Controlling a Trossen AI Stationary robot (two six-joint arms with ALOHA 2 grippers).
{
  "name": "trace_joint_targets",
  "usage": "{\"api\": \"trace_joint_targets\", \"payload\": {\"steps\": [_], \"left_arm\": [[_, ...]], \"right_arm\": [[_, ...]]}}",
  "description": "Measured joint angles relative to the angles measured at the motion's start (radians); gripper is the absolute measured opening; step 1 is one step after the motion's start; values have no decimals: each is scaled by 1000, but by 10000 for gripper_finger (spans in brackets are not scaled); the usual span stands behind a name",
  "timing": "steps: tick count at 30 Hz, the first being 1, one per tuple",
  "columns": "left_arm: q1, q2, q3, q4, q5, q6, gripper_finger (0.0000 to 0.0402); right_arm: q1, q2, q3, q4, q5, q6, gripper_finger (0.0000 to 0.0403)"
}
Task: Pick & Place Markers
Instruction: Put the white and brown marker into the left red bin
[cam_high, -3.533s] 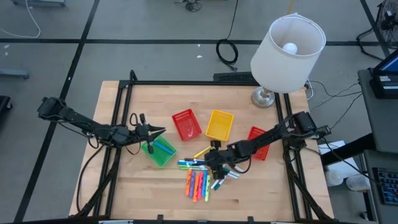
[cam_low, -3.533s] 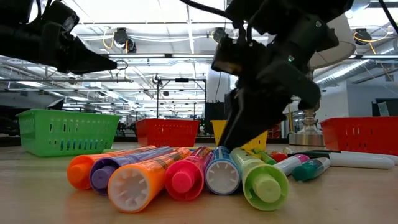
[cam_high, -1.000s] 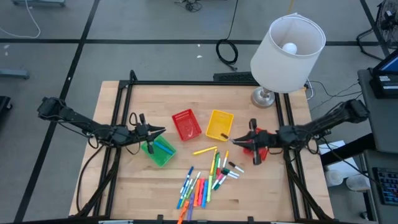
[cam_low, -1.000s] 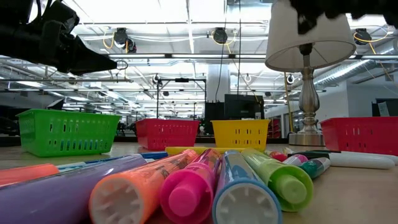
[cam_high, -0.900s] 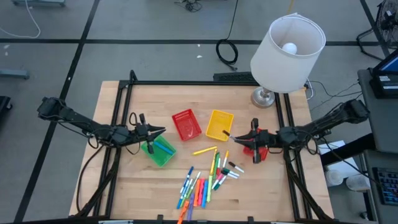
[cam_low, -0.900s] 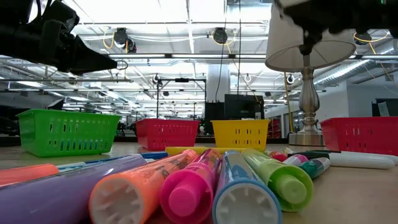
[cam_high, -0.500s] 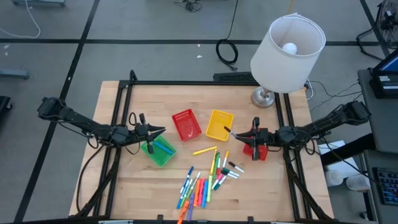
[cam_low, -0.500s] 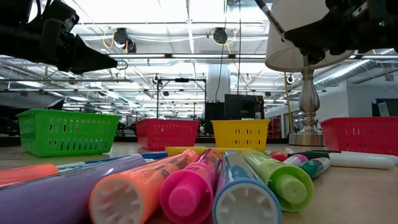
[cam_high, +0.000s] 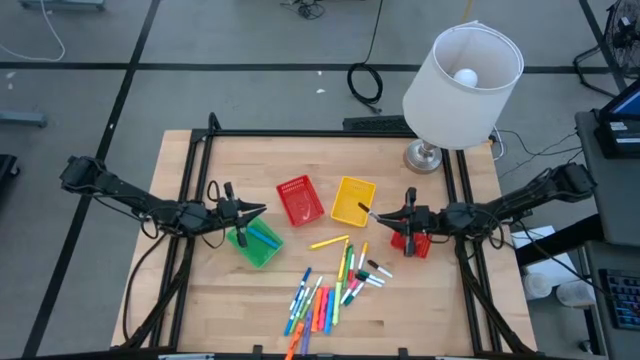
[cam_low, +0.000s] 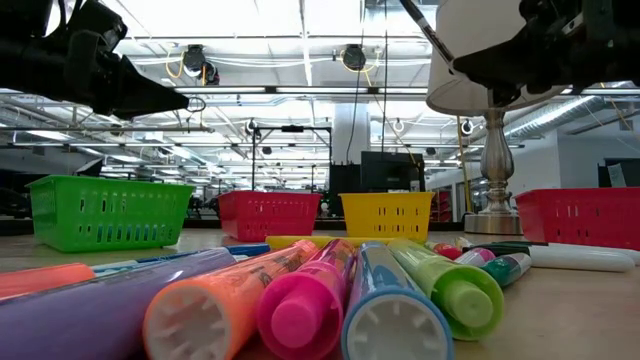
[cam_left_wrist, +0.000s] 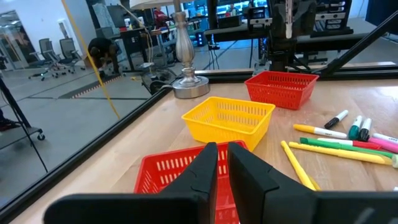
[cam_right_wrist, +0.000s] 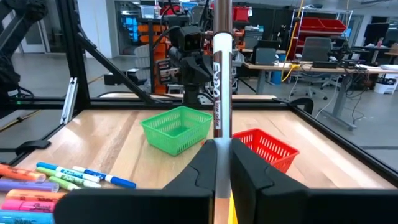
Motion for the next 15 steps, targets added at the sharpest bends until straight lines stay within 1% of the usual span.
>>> {"api": "trace_joint_targets", "payload": {"steps": [4, 7, 12, 15], "left_arm": [[0, 0, 0, 0, 0, -9, 47], [0, 0, 0, 0, 0, -10, 47], [0, 0, 0, 25, 0, -6, 47], [0, 0, 0, 66, 0, -6, 47]], "right_arm": [[0, 22, 1, 34, 0, -2, 12], [0, 47, 31, 3, 0, -1, 12], [0, 141, 154, -140, 10, 47, 12], [2, 225, 251, -217, 59, 61, 12]]}}
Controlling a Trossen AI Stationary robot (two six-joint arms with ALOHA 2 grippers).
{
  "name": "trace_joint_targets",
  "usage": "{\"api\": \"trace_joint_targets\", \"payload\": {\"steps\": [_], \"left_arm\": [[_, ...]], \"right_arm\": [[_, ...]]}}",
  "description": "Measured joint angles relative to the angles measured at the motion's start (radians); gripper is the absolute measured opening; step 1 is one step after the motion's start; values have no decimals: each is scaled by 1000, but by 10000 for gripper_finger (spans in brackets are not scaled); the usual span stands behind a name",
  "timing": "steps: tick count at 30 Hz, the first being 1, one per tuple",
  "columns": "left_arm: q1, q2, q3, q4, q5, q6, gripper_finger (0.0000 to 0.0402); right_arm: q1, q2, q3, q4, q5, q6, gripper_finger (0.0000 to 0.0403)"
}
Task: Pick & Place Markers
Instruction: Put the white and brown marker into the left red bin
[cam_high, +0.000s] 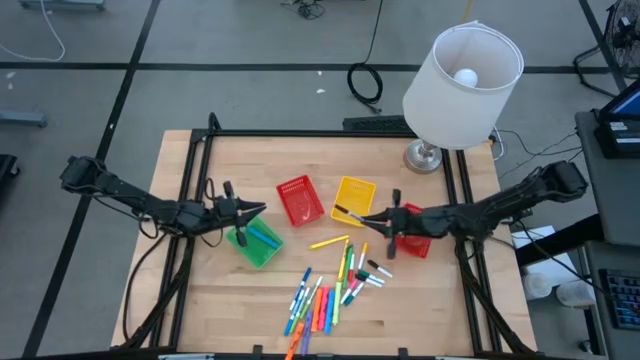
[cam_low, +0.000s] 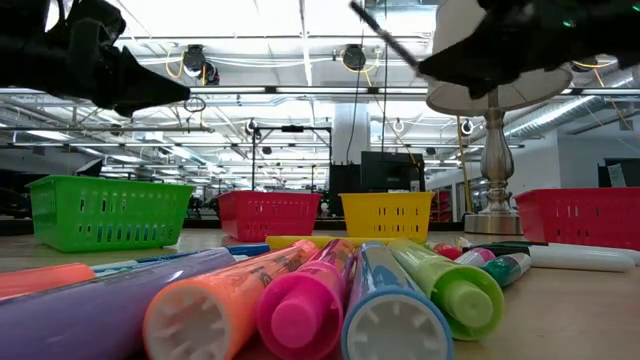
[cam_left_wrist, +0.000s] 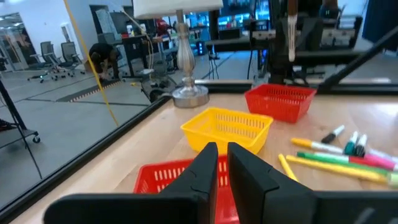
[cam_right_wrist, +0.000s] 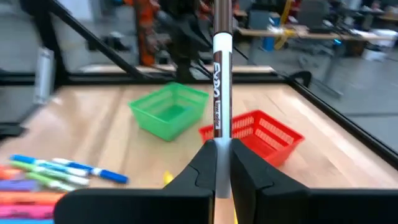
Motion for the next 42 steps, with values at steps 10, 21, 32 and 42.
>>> {"api": "trace_joint_targets", "payload": {"steps": [10, 21, 32, 42], "left_arm": [[0, 0, 0, 192, 0, 133, 47], [0, 0, 0, 232, 0, 213, 47], [0, -8, 0, 298, -118, 457, 47], [0, -8, 0, 289, -135, 509, 47]], "right_arm": [[-27, 298, 375, -261, 24, 15, 12], [-128, 567, 783, -486, 25, 152, 12], [-239, 736, 832, -573, 20, 386, 12], [-274, 833, 833, -452, -86, 447, 12]]}}
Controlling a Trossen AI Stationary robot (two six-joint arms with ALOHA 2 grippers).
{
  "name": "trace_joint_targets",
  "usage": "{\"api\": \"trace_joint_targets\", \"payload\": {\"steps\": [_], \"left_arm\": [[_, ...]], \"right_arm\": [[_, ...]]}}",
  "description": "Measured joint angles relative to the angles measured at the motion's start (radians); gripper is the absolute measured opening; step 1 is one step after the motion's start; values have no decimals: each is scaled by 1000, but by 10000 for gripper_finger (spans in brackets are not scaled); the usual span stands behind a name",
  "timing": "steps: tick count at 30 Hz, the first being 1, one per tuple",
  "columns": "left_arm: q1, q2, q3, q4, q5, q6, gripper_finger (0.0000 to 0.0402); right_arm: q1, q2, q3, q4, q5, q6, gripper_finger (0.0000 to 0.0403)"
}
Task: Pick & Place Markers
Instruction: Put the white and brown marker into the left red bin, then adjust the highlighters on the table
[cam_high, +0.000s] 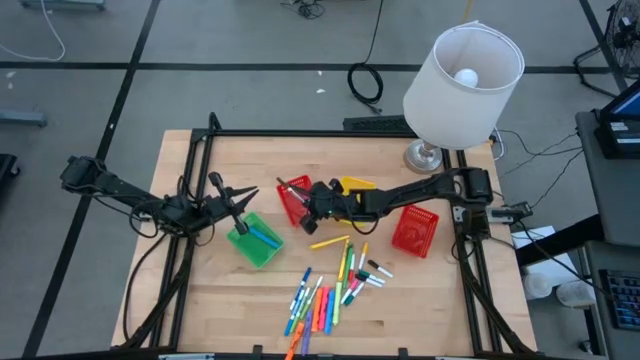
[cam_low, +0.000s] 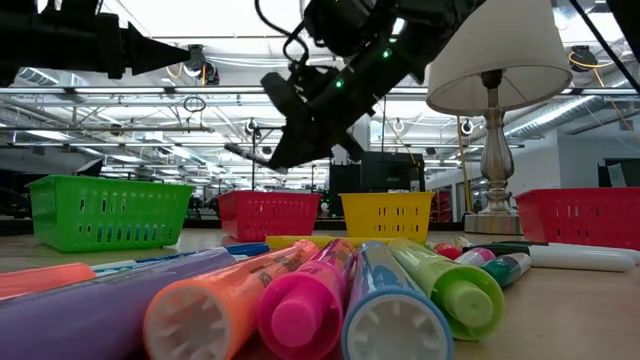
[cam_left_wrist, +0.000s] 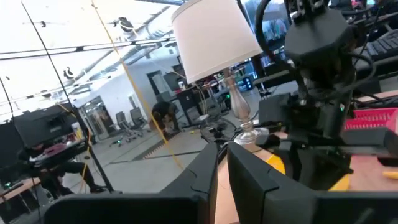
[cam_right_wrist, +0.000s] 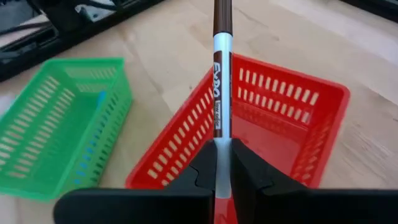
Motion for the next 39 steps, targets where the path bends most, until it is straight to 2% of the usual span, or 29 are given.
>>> {"api": "trace_joint_targets", "payload": {"steps": [13, 18, 26, 32, 36, 39], "left_arm": [[0, 0, 0, 0, -5, 26, 47], [0, 0, 0, 0, -5, 12, 47], [-1, 0, 0, -1, -5, -15, 47], [-21, 0, 0, -1, -4, -26, 47], [-37, 0, 0, -1, -4, -4, 47], [-50, 0, 0, -1, -3, 9, 47]], "right_arm": [[-8, 29, -1, -10, -3, 33, 12], [-8, 29, -1, -12, -51, 35, 14], [-8, 29, -1, -12, -52, 51, 70], [-8, 29, -1, -12, -51, 44, 78], [-8, -4, -3, -8, -51, -35, 74], [18, -67, -1, 30, -46, -190, 70]]}}
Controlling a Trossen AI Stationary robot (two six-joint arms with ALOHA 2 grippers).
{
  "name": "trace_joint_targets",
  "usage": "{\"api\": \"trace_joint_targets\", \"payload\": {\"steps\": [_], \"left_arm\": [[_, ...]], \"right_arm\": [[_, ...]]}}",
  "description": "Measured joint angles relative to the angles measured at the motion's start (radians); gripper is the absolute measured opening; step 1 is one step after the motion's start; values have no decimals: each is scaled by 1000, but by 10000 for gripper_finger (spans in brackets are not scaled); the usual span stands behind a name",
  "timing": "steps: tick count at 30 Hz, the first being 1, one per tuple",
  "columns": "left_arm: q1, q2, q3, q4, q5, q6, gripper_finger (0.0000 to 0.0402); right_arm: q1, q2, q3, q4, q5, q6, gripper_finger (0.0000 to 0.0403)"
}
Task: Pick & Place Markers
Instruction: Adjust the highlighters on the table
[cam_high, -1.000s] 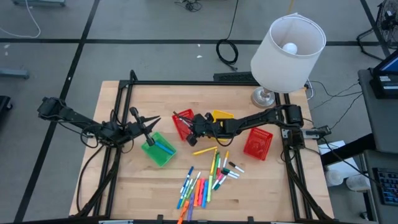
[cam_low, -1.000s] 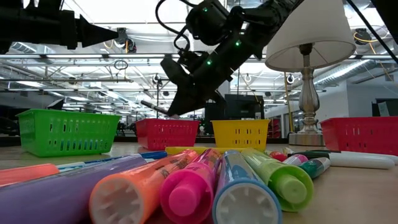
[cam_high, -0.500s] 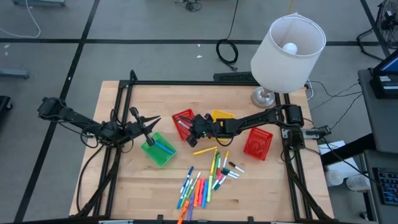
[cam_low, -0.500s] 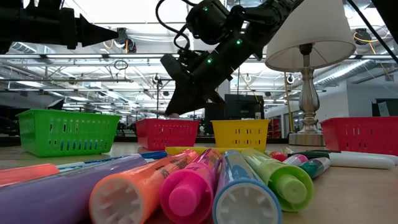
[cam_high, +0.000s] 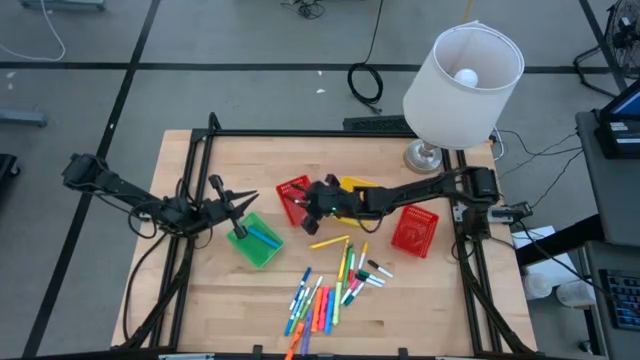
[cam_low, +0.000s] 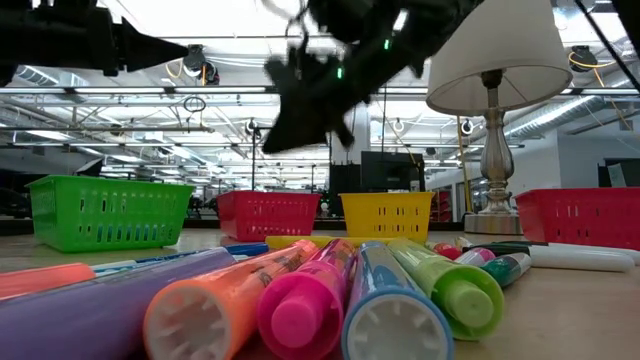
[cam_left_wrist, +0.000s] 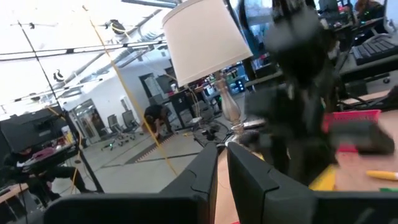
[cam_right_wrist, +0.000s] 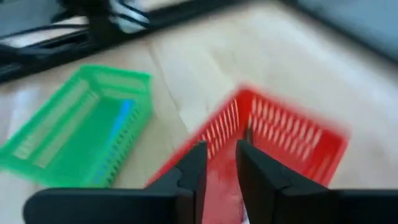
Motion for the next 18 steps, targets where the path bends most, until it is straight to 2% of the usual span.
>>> {"api": "trace_joint_targets", "payload": {"steps": [4, 9, 11, 15, 18], "left_arm": [[-31, 0, 0, 0, -11, 14, 47], [-72, 0, 0, -5, -25, -4, 47], [-78, 0, 0, -4, -24, -20, 47], [-73, 0, 0, 5, -23, -19, 47], [-58, 0, 0, 5, 25, 27, 47]], "right_arm": [[108, -128, -11, 50, -2, -267, 62], [239, -364, -205, 235, -5, -492, 44], [272, -477, -322, 274, 4, -517, 33], [294, -677, -571, 392, 66, -465, 9], [292, -793, -744, 485, 79, -421, 2]]}}
